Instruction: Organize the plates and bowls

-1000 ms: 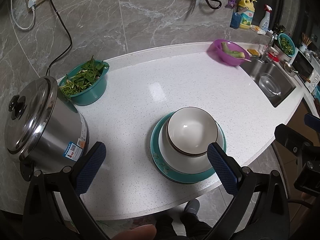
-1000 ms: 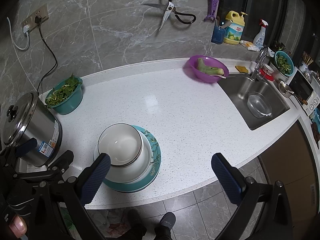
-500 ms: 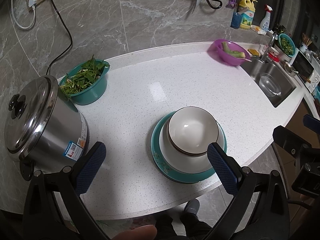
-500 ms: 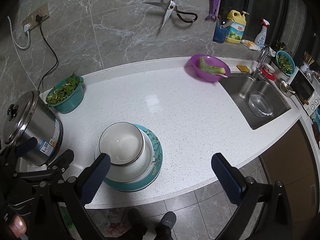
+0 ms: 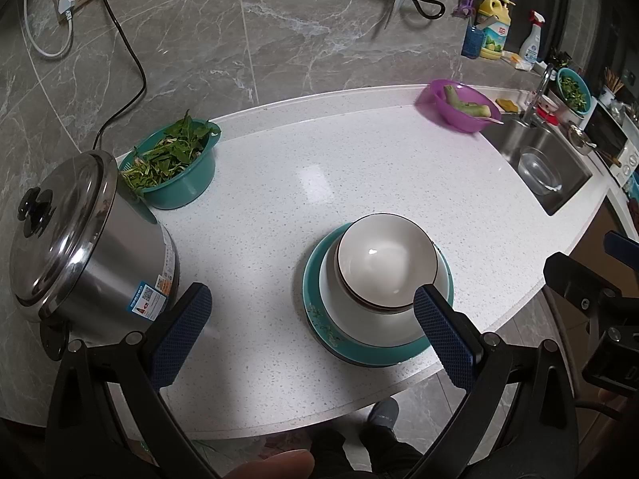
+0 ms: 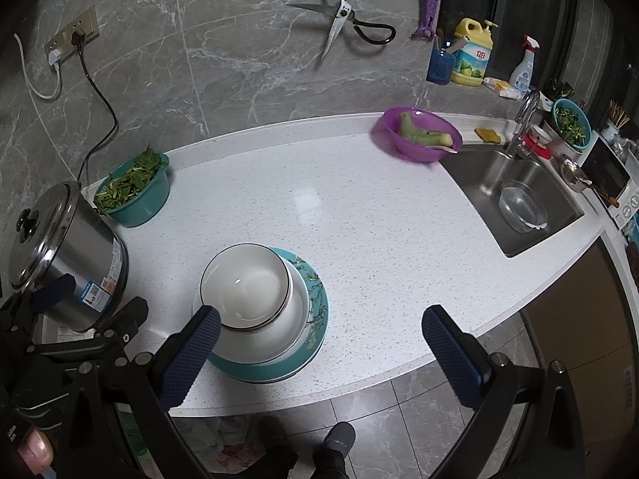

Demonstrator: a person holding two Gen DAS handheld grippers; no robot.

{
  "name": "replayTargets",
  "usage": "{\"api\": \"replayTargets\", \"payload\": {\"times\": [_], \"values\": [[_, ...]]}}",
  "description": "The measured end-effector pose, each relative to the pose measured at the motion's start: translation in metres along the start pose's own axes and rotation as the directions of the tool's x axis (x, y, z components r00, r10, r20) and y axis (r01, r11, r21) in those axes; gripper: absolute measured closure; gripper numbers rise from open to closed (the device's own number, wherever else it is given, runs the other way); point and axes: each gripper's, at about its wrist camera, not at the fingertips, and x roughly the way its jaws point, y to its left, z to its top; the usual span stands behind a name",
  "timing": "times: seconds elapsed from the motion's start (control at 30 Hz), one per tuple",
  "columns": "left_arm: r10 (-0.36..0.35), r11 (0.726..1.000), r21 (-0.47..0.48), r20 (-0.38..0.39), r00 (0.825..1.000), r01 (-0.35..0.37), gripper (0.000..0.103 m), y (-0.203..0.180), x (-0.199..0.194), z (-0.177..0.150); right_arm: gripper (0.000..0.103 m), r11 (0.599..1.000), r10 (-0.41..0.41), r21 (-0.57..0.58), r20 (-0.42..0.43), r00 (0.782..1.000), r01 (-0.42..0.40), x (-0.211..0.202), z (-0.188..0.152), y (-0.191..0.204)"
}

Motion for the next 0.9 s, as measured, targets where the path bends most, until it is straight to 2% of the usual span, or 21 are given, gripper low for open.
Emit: {"api": "replayTargets", "payload": {"times": [0.2,0.9], "values": [[0.001,1.0,0.001,0.0,1.0,-0.001,0.0,0.0008,0.0006,0.0007,0.0,0.999,0.032,0.011,-0.013,0.999,-0.031,0.0028,0.0005,-0.0015],[0.009,1.0,-0.012,-0.005,1.0,-0.009,0.0,-0.0035,-0.0001,-0.0038,0.0,0.999,0.036,0.003,-0.016,0.999,-0.036,0.005,0.0016,0.0]]}}
